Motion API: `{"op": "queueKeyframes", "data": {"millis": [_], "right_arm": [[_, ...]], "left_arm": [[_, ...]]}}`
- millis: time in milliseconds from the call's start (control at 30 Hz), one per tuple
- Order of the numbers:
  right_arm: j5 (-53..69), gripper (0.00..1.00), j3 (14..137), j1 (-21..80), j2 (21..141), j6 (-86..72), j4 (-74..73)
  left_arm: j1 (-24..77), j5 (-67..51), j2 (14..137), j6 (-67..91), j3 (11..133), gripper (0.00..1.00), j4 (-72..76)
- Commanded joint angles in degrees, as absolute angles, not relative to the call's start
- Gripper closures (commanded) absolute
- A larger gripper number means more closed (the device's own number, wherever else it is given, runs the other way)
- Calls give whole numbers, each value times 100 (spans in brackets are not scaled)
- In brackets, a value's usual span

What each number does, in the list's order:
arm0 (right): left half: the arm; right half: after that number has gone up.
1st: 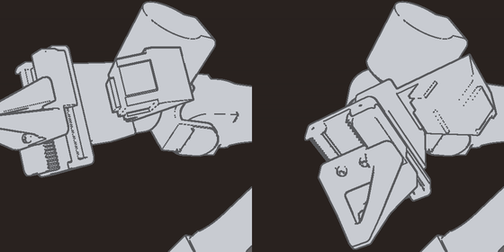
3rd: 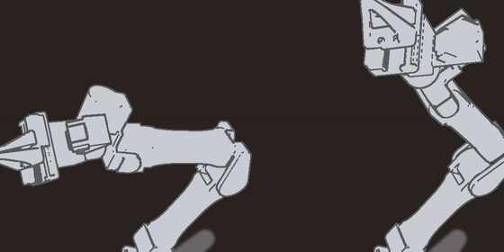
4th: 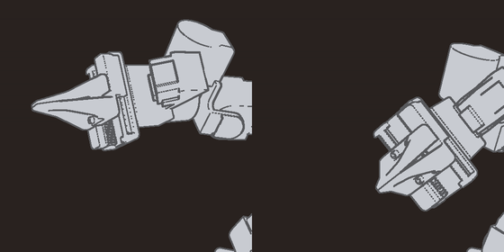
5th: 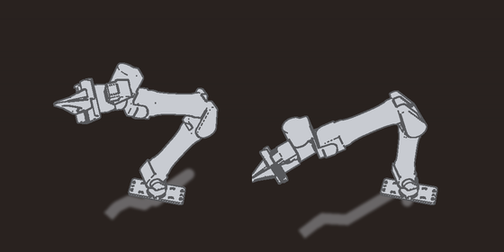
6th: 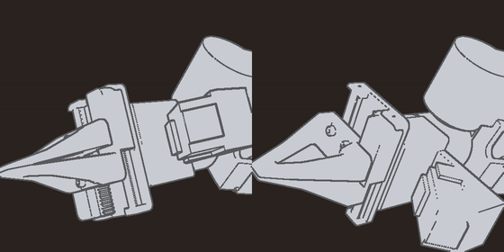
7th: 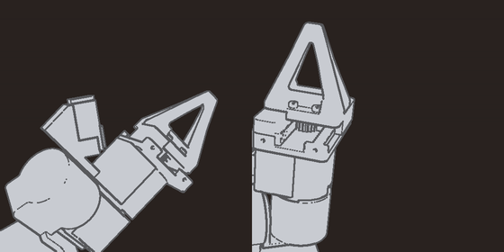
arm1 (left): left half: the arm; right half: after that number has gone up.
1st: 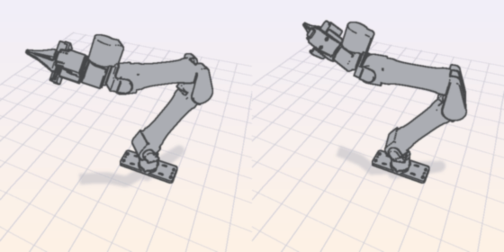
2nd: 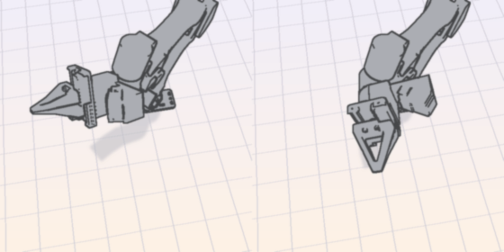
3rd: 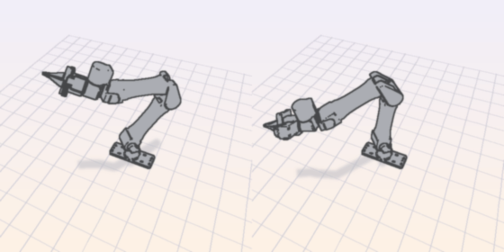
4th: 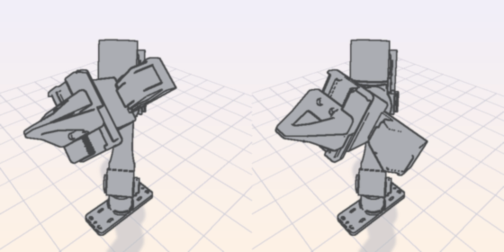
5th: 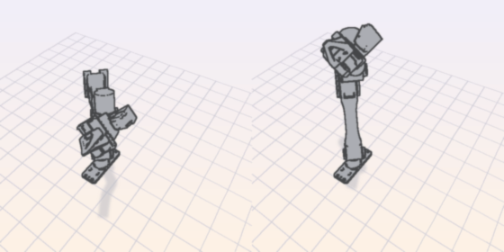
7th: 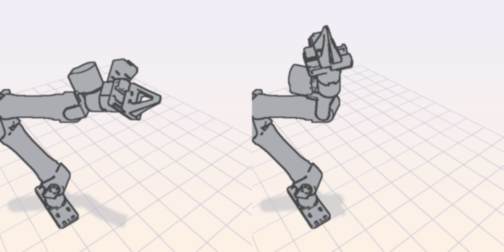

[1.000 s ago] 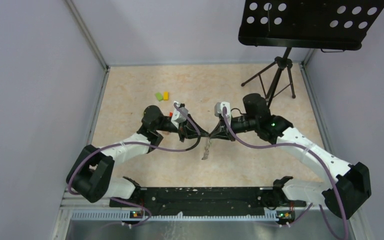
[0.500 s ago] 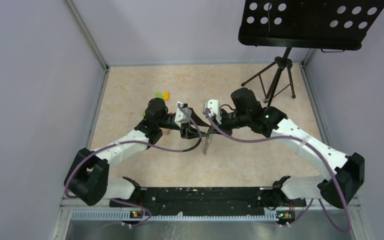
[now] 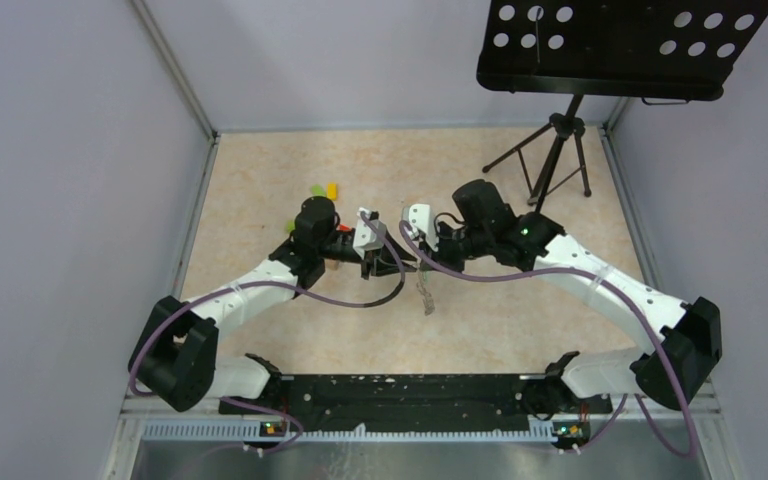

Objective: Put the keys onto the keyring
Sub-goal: Adjust the key on the keyring.

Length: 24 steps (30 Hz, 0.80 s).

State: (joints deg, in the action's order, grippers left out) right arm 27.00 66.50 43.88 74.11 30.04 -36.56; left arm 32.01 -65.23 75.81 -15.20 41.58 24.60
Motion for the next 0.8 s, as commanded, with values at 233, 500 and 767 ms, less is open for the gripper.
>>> {"op": "queueKeyframes", "data": {"millis": [233, 500, 767], "right_arm": [[2699, 100, 6924, 4447, 7365, 2997, -3512], [2723, 100, 6877, 4447, 7358, 2974, -3471], [2715, 94, 6667, 4441, 7166, 2829, -3142]], "left_arm": [[3259, -6532, 7616, -1669, 4391, 80, 2415], [3271, -6537, 7671, -1581, 4434, 89, 2468], [3276, -6576, 7630, -1284, 4434, 100, 2616]]}}
